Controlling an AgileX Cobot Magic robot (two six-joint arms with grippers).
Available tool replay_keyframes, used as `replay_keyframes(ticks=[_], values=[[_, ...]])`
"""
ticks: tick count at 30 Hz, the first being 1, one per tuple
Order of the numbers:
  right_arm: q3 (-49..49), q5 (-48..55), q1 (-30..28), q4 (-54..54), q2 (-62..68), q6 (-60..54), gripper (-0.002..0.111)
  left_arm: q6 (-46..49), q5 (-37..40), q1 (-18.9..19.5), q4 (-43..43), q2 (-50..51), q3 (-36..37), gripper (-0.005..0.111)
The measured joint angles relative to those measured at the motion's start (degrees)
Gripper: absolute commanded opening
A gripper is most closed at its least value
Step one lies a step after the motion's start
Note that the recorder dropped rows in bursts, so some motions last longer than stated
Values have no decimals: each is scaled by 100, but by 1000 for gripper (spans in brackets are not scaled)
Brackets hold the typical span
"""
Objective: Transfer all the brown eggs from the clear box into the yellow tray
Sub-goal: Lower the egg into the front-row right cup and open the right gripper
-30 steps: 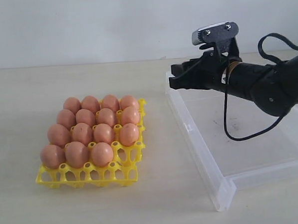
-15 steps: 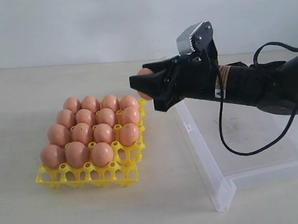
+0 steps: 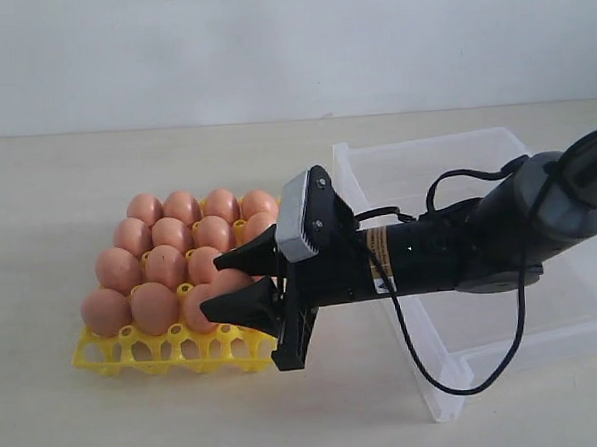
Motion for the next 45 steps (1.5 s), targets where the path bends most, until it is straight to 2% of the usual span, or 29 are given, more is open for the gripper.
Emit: replay_keyframes(ticks=[5, 12, 19, 22, 28, 31, 45], values=[[-12, 49, 0, 321, 56, -319, 0, 0, 0, 0, 0, 0, 0, 4], [-454, 236, 0, 275, 422, -99, 0, 0, 0, 0, 0, 0, 0, 4], [-497, 241, 0, 214, 516, -43, 0, 0, 0, 0, 0, 0, 0, 4], [-497, 241, 0, 214, 516, -25, 5, 0, 0, 0, 0, 0, 0, 4], [-497, 241, 0, 176, 516, -26, 37, 0, 0, 0, 0, 0, 0, 4], [-497, 241, 0, 176, 516, -7, 47, 0, 0, 0, 0, 0, 0, 4], [-497, 241, 0, 154, 516, 113, 49, 0, 0, 0, 0, 0, 0, 4]])
